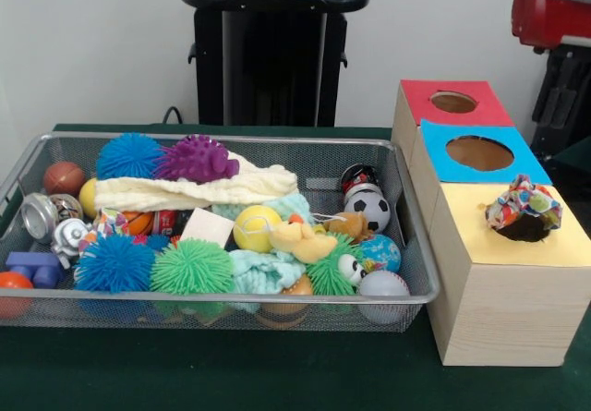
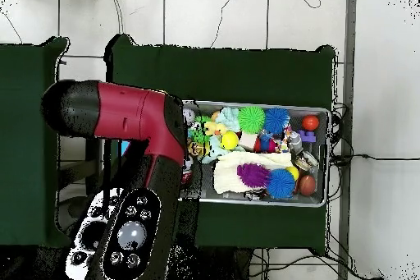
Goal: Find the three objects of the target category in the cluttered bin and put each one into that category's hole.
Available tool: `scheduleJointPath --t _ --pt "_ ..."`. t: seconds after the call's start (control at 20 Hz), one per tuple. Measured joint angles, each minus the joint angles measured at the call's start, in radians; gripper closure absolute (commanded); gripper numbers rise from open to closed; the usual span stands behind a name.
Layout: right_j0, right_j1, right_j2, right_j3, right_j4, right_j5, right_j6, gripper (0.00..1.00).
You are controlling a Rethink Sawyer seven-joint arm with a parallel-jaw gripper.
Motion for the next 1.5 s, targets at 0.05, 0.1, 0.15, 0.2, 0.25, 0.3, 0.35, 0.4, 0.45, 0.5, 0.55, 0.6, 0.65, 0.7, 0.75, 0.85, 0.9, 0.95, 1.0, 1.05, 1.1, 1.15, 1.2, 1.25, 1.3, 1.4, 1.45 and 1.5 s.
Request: scheduleJointPath --t 0.05,0.1,0.15,0.2,0.25,0.3,0.35,0.4,0.45,0.5,0.55,0.6,0.65,0.7,0.75,0.85,0.9,0.95,1.0,1.05,1.1,1.15,1.2,1.25,1.3,1.4,1.45,1.5 --pt "0.000 -0.002 0.000 0.000 0.000 0.000 0.000 1.00" --pt "0.000 -0.003 0.000 0.000 0.000 0.000 0.000 1.00" --pt "0.000 -0.003 0.000 0.000 0.000 0.000 0.000 1.00" --pt "0.000 -0.003 0.000 0.000 0.000 0.000 0.000 1.00" --pt "0.000 -0.002 0.000 0.000 0.000 0.000 0.000 1.00" --pt "0.000 -0.002 0.000 0.000 0.000 0.000 0.000 1.00" --pt "0.000 -0.002 0.000 0.000 0.000 0.000 0.000 1.00" --pt "0.000 -0.002 0.000 0.000 0.000 0.000 0.000 1.00" --pt "0.000 -0.002 0.000 0.000 0.000 0.000 0.000 1.00" --pt "0.000 -0.002 0.000 0.001 0.000 0.000 0.000 1.00" --pt "0.000 -0.002 0.000 0.002 0.000 0.000 0.000 1.00" --pt "0.000 -0.002 0.000 0.003 0.000 0.000 0.000 1.00" --pt "0.000 -0.002 0.000 0.004 0.000 0.000 0.000 1.00" --pt "0.000 -0.002 0.000 0.006 0.000 0.000 0.000 1.00" --pt "0.000 -0.001 0.000 0.006 0.000 0.000 0.000 1.00" --pt "0.000 -0.001 0.001 0.010 0.000 -0.004 0.000 1.00" --pt "0.000 -0.001 0.002 0.014 0.000 -0.008 0.000 1.00" --pt "0.000 -0.001 0.003 0.019 0.000 -0.015 0.000 1.00" --pt "0.000 0.000 0.004 0.026 0.000 -0.024 0.000 1.00" --pt "0.000 0.000 0.005 0.033 0.000 -0.032 0.000 1.00" --pt "0.000 0.000 0.006 0.039 0.000 -0.040 0.000 1.00" --pt "0.000 0.000 0.007 0.043 0.000 -0.047 0.000 1.00" --pt "0.000 0.000 0.008 0.048 0.000 -0.053 0.000 1.00" --pt "-0.001 0.001 0.010 0.065 0.000 -0.079 0.000 1.00" --pt "-0.001 0.002 0.012 0.071 0.000 -0.089 0.000 1.00" --pt "-0.001 0.003 0.014 0.081 0.000 -0.107 0.000 1.00" --pt "-0.001 0.003 0.016 0.092 0.000 -0.125 0.000 1.00" --pt "-0.001 0.004 0.018 0.101 0.000 -0.139 0.000 1.00"
